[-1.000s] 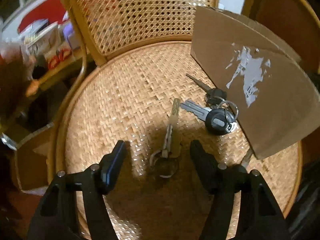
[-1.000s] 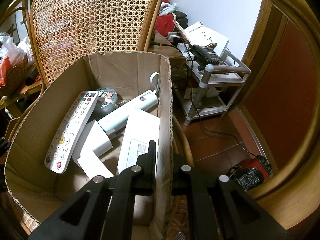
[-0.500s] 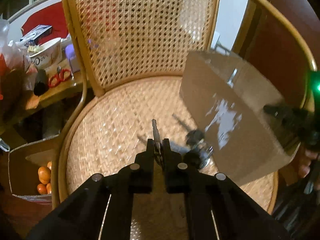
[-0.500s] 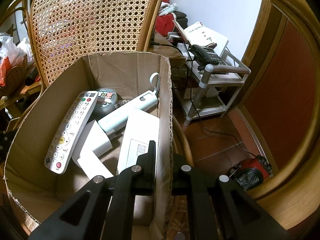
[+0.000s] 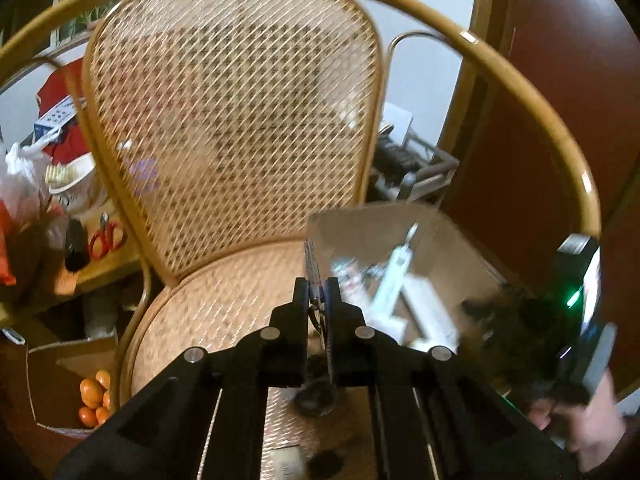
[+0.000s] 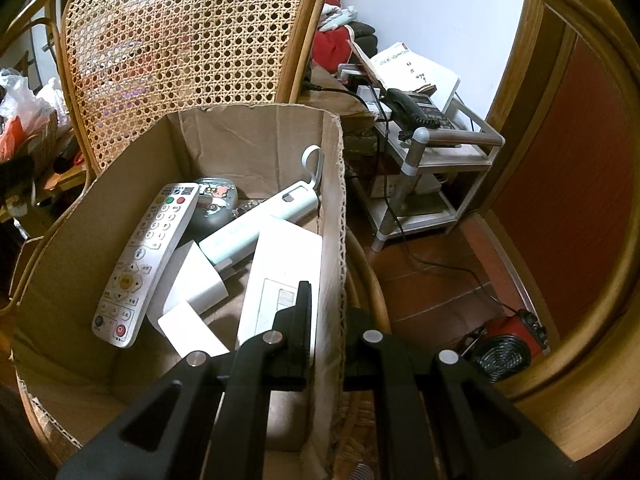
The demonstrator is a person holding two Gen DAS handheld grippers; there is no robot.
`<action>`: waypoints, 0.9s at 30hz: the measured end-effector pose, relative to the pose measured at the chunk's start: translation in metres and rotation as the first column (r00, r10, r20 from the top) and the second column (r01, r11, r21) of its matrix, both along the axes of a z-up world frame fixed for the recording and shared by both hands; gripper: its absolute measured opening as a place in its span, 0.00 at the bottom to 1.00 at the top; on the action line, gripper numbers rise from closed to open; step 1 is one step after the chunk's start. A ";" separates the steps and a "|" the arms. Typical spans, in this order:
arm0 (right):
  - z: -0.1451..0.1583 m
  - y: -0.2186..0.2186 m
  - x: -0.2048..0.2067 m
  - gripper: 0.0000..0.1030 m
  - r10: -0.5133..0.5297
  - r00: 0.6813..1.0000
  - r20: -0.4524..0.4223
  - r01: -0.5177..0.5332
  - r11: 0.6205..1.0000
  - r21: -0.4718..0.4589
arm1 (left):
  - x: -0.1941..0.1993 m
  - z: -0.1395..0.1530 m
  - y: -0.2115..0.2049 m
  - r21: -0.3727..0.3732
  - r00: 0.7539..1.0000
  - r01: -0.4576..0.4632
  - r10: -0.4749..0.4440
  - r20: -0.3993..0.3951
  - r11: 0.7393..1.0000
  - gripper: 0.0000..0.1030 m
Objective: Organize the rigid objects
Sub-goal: 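Grasp the small silver key with the left gripper and drop it into the box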
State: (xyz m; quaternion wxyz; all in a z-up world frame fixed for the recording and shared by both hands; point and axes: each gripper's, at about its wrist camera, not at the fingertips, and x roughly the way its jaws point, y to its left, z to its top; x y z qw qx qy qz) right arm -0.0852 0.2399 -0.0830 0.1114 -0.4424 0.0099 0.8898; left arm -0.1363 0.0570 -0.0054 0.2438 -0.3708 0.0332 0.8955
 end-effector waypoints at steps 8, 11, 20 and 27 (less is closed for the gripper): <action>0.000 0.004 -0.001 0.11 -0.005 1.000 0.002 0.005 1.000 -0.022 | 0.004 0.025 0.063 -0.011 0.998 0.057 -0.057 -0.013 0.998 0.06; 0.000 0.005 -0.001 0.10 -0.010 1.000 0.001 0.010 1.000 -0.028 | -0.001 -0.002 0.080 -0.036 0.996 0.073 -0.071 0.045 0.997 0.06; -0.001 0.006 0.001 0.05 -0.016 1.000 -0.008 0.016 0.999 -0.034 | 0.004 -0.063 0.098 -0.091 0.991 0.070 -0.059 0.119 0.993 0.11; 0.001 0.008 0.003 0.04 -0.028 0.999 -0.034 0.027 0.999 -0.039 | 0.007 -0.039 0.065 -0.091 0.995 0.058 -0.050 0.091 0.994 0.32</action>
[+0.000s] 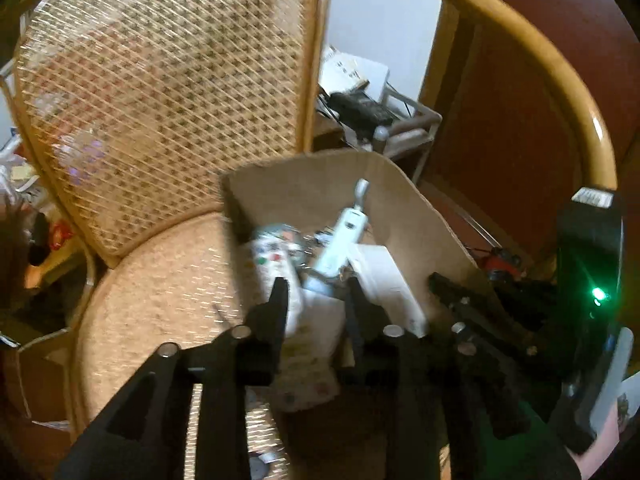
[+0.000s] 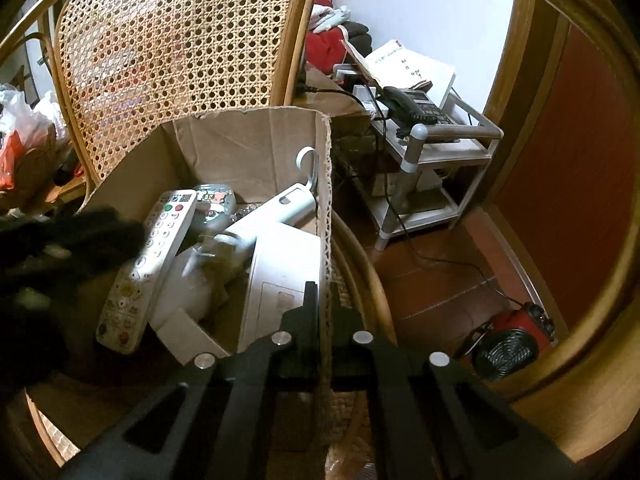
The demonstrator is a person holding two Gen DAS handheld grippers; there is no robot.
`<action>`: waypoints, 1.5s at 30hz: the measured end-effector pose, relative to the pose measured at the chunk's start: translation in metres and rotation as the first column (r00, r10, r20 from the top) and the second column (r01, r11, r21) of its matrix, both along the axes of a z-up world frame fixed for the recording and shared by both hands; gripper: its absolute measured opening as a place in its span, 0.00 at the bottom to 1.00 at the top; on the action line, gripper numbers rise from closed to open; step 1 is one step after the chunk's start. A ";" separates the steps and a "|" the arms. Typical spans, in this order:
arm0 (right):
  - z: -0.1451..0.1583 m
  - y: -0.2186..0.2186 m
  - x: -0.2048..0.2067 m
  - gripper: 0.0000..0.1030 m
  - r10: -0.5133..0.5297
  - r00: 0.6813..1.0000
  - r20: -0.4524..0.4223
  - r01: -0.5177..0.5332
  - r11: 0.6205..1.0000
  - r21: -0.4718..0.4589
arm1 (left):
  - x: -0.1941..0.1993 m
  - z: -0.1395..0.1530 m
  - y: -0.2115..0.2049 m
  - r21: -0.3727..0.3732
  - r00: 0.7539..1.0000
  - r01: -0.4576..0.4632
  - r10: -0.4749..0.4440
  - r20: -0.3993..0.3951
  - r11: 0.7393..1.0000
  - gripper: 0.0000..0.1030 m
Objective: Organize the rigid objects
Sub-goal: 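Grasp the small silver key with the left gripper and drop it into the box, then return the left gripper to the seat and grasp the key ring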
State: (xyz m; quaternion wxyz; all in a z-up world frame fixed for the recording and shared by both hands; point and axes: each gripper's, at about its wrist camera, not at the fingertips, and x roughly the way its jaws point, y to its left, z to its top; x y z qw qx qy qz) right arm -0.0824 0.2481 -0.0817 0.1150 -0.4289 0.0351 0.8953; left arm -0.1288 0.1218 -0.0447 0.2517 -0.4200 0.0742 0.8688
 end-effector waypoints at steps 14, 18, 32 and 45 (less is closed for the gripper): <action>0.001 -0.003 -0.003 0.05 0.008 1.000 0.021 -0.009 1.000 0.030 | 0.019 -0.074 -0.084 -0.116 0.995 0.000 0.012 0.100 0.993 0.36; 0.001 -0.003 -0.003 0.05 0.010 1.000 0.021 -0.010 0.999 0.030 | 0.014 -0.095 -0.075 -0.088 0.991 0.026 -0.014 0.137 0.996 0.36; -0.001 -0.004 -0.003 0.05 0.002 0.999 0.034 -0.003 0.999 0.033 | -0.022 -0.114 -0.064 -0.086 0.991 0.031 -0.019 0.134 0.996 0.36; -0.001 -0.005 -0.004 0.05 0.004 0.999 0.035 -0.005 0.999 0.034 | -0.021 -0.115 -0.085 -0.057 0.987 -0.031 0.040 0.158 0.998 0.28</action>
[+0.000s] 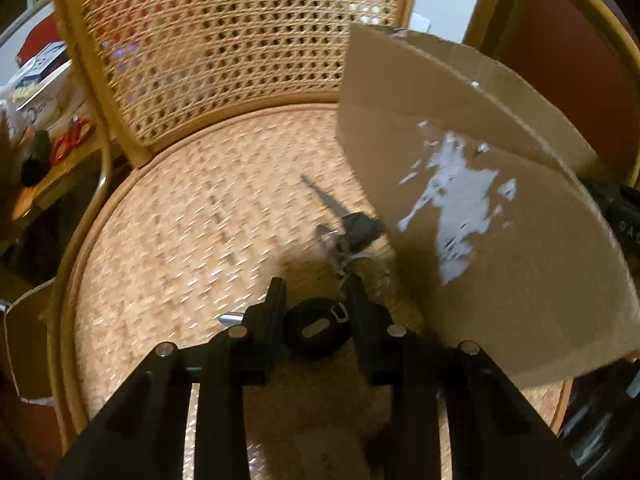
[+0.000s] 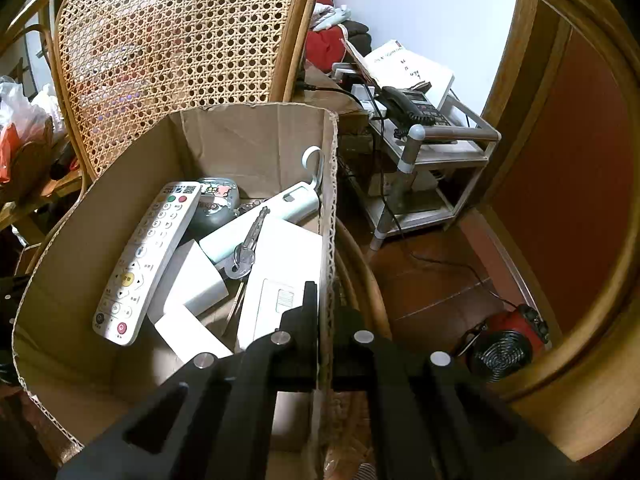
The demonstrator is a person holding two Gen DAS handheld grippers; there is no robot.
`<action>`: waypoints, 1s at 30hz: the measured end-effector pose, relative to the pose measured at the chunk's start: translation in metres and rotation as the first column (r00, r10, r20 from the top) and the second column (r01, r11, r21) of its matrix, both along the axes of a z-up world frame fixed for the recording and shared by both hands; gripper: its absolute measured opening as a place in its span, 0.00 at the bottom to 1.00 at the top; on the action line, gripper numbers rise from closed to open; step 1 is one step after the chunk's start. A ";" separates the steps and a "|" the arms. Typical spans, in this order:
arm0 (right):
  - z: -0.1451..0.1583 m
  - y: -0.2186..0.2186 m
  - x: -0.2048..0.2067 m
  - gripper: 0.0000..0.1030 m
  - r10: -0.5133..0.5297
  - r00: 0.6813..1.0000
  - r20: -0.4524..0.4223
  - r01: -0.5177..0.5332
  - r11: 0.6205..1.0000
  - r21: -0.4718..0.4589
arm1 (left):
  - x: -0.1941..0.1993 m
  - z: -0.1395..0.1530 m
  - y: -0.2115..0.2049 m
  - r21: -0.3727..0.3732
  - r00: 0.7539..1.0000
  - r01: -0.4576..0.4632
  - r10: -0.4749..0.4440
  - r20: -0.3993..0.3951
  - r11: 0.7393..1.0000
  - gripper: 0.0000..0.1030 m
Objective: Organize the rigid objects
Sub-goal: 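Return the left gripper to the seat and grasp the key ring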
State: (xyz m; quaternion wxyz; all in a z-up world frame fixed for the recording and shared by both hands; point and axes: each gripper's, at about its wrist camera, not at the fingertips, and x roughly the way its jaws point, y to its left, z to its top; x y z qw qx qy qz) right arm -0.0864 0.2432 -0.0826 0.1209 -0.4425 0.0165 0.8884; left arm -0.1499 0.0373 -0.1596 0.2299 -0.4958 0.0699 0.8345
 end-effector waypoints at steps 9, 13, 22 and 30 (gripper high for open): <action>0.000 -0.001 0.000 0.05 -0.001 1.000 0.000 0.001 1.000 0.006 | 0.026 0.017 -0.047 0.031 0.996 -0.088 0.088 -0.008 0.996 0.28; 0.000 -0.002 0.000 0.05 -0.002 1.000 0.000 0.002 1.000 0.006 | 0.036 0.047 -0.053 0.065 0.994 -0.090 0.094 -0.060 0.994 0.28; 0.000 -0.001 0.000 0.05 -0.002 1.000 0.000 0.002 1.000 0.004 | 0.029 0.121 -0.043 0.094 0.985 -0.048 0.063 -0.160 0.994 0.00; 0.001 -0.002 0.000 0.05 0.003 1.000 0.000 -0.003 1.000 0.006 | 0.032 0.091 -0.047 -0.028 0.993 -0.072 0.069 -0.095 0.997 0.27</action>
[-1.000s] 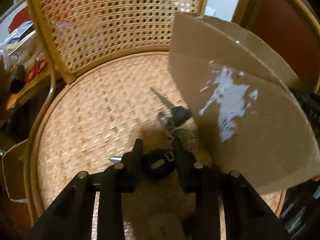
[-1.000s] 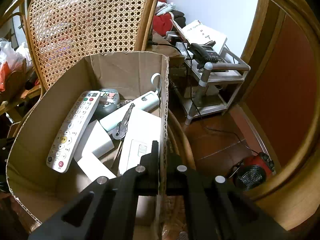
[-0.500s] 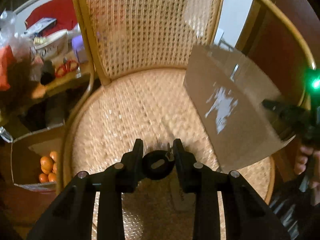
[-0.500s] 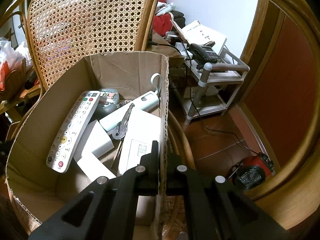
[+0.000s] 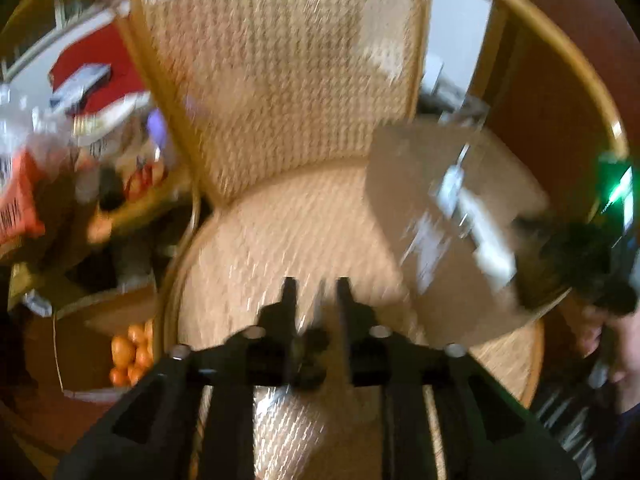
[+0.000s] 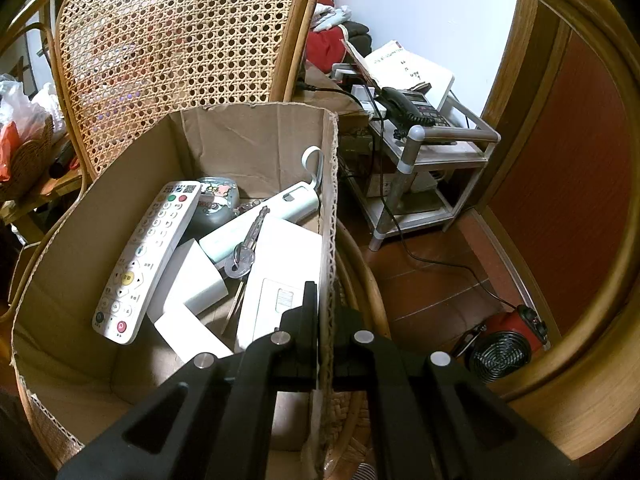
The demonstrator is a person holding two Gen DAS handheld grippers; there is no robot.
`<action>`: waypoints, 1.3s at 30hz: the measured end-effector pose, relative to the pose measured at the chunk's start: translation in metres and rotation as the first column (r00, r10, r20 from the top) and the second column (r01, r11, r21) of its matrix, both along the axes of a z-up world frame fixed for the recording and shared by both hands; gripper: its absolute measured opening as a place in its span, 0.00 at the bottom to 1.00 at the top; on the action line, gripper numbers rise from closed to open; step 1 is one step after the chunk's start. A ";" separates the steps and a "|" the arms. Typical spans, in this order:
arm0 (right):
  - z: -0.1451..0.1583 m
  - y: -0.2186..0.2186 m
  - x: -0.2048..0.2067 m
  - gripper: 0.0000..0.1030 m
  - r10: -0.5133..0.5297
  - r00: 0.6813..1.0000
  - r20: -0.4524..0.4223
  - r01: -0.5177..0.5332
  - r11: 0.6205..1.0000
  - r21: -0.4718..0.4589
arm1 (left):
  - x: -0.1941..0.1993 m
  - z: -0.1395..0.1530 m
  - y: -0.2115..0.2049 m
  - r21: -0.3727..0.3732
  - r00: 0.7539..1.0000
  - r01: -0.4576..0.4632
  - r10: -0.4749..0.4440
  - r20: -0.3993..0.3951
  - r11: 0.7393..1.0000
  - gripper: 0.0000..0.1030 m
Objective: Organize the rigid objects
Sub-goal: 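Return the left gripper to the seat and grasp the key ring, then carry the key ring into the box and open the left gripper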
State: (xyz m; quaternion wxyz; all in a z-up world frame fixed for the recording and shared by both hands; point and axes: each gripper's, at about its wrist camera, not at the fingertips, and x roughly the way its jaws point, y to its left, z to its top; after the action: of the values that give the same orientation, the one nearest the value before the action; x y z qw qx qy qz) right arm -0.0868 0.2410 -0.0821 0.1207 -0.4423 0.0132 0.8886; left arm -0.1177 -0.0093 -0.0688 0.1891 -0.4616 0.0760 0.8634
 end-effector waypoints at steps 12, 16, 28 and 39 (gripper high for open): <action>0.000 0.000 0.000 0.05 0.001 1.000 0.001 -0.001 1.000 0.002 | -0.006 -0.081 -0.012 -0.051 0.993 -0.042 0.047 0.112 0.998 0.56; 0.000 0.000 0.000 0.05 0.000 1.000 0.000 0.000 1.000 0.001 | -0.009 -0.083 -0.004 -0.044 0.995 -0.028 0.032 0.094 0.999 0.41; 0.000 0.000 0.000 0.05 0.000 1.000 0.001 0.000 1.000 0.002 | -0.011 -0.028 0.001 0.023 0.999 -0.041 0.040 0.019 0.999 0.25; 0.001 0.000 0.000 0.05 -0.002 1.000 0.000 0.002 1.000 -0.002 | -0.021 0.082 0.060 0.100 0.989 0.020 -0.006 -0.146 0.995 0.25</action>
State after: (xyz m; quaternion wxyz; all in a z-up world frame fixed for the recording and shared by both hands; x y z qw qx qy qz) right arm -0.0869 0.2413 -0.0815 0.1211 -0.4424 0.0144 0.8885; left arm -0.1384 0.0506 0.0136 0.2119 -0.3867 0.0487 0.8962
